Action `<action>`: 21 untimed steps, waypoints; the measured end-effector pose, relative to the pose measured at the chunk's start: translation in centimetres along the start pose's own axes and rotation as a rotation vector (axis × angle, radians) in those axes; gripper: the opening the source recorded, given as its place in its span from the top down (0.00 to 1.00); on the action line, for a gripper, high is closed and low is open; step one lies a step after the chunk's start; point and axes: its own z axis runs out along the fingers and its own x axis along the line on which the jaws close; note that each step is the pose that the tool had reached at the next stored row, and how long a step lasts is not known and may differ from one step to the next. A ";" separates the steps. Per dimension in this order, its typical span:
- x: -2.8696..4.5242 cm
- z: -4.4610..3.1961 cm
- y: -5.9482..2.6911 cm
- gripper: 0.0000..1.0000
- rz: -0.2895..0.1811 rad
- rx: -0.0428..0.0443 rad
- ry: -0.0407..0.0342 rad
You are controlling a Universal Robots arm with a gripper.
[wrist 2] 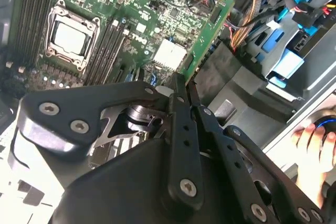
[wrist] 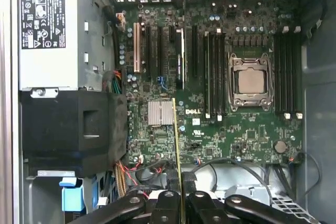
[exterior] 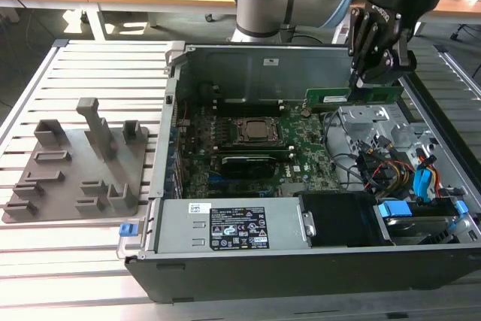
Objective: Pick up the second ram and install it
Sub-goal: 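Pick up the second ram and move it above second insertion slot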
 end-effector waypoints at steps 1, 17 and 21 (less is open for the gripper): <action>0.01 0.00 0.25 0.86 0.000 -0.0001 0.0001; -3.81 0.44 4.52 0.86 0.007 -0.0002 -0.0003; -5.71 0.57 5.06 0.86 0.007 -0.0003 -0.0004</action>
